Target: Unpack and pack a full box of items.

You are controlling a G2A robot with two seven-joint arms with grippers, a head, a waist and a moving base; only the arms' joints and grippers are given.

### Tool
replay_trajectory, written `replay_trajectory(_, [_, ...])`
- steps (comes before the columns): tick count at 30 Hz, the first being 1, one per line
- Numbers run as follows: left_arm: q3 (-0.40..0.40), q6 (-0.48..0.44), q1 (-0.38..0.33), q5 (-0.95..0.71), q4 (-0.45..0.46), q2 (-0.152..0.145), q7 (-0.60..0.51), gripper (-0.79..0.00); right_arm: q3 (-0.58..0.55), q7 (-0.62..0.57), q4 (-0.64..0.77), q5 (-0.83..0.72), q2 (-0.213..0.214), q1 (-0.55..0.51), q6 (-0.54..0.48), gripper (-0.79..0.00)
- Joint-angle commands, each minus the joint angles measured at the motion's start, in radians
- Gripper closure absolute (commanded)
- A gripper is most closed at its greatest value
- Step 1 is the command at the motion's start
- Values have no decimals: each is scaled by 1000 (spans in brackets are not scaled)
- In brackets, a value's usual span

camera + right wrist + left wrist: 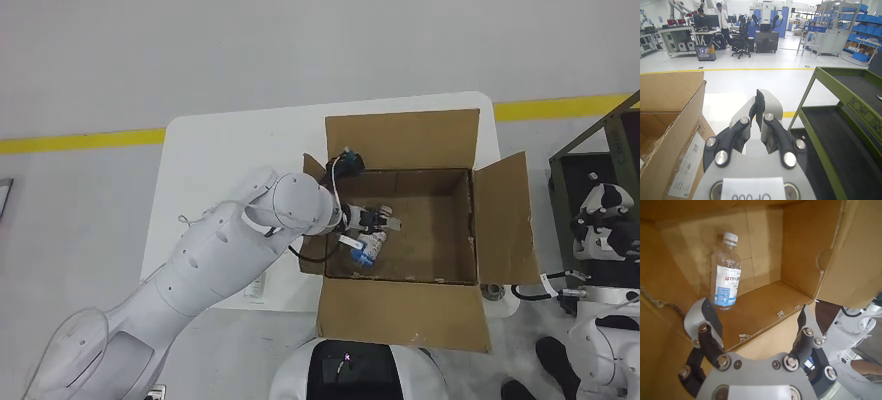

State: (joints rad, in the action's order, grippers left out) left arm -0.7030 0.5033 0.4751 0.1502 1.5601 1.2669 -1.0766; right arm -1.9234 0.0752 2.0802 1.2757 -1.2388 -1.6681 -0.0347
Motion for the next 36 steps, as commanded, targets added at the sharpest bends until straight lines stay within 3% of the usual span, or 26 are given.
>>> replay_trajectory(1, [-48, -52, 30, -18, 45, -13, 14, -785, 0, 0, 0, 0, 0, 0, 0, 0])
replay_trajectory(4, [-102, -112, 53, 28, 124, -35, -14, -785, 0, 0, 0, 0, 0, 0, 0, 0])
replay_trajectory(12, [-214, -141, 75, 177, 294, -88, -190, -785, 0, 0, 0, 0, 0, 0, 0, 0])
replay_trajectory(20, [-402, -130, 157, 301, 427, -148, -364, -785, 0, 0, 0, 0, 0, 0, 0, 0])
replay_trajectory(27, [-558, -219, 276, 347, 500, -198, -459, -785, 0, 0, 0, 0, 0, 0, 0, 0])
replay_trajectory(32, [-556, -252, 375, 412, 523, -261, -459, -785, 0, 0, 0, 0, 0, 0, 0, 0])
replay_trajectory(36, [-569, -226, 409, 420, 521, -299, -459, -785, 0, 0, 0, 0, 0, 0, 0, 0])
